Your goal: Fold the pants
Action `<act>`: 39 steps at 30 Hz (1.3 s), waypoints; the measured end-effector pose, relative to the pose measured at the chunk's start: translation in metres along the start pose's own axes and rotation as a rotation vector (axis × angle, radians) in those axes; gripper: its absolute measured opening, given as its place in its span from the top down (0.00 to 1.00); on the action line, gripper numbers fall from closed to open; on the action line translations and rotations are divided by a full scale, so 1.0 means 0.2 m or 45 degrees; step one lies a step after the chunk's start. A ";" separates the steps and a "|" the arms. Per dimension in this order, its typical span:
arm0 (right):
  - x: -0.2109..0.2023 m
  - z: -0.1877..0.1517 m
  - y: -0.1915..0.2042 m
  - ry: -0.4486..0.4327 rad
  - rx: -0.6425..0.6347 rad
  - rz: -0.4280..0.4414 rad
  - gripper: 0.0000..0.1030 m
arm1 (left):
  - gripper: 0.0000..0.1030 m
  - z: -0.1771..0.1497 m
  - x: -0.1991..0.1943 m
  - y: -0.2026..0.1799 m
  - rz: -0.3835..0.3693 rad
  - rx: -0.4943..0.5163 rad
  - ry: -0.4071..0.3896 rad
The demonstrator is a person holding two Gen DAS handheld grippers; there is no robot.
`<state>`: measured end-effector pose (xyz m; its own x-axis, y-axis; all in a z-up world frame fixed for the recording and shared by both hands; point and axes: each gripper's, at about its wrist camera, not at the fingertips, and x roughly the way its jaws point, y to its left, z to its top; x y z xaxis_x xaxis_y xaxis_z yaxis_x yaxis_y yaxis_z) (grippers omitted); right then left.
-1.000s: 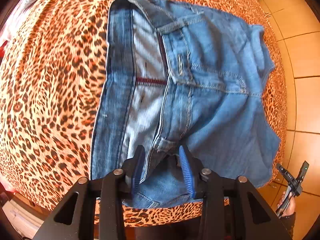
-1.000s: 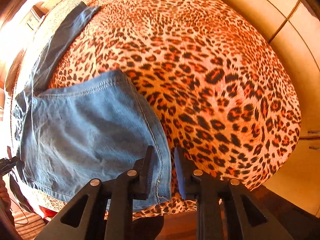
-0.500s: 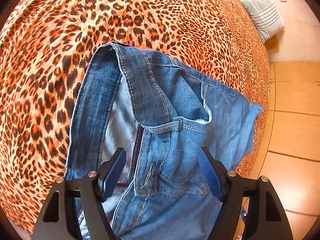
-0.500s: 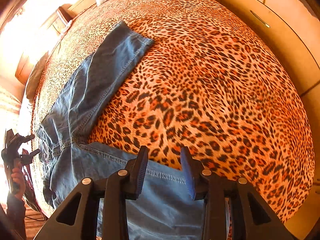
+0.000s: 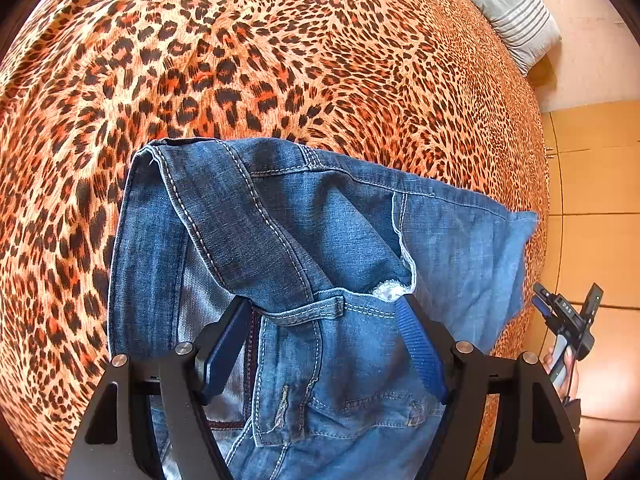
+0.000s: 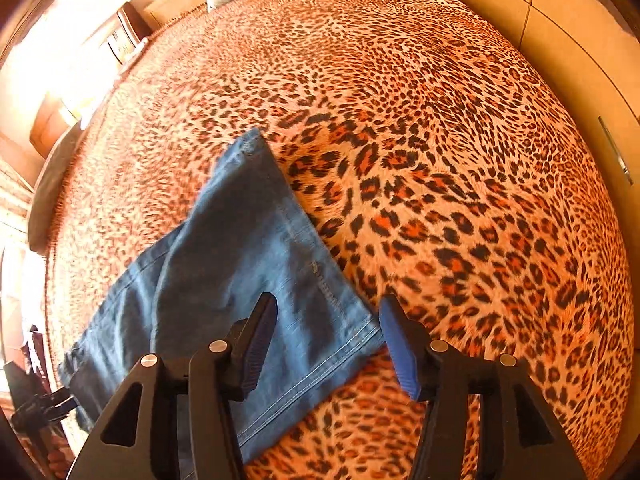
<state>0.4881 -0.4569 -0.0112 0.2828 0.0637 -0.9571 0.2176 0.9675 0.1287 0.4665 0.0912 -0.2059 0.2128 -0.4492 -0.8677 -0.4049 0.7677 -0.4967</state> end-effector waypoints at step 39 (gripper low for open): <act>-0.01 -0.12 0.09 0.035 -0.032 0.168 0.59 | 0.38 -0.26 0.06 0.17 -0.072 -0.127 0.158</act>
<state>0.4692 -0.4333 -0.0129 0.2818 0.1973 -0.9390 0.1565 0.9561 0.2478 0.4093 0.0886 -0.2325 0.1289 -0.5481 -0.8264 -0.4832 0.6930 -0.5350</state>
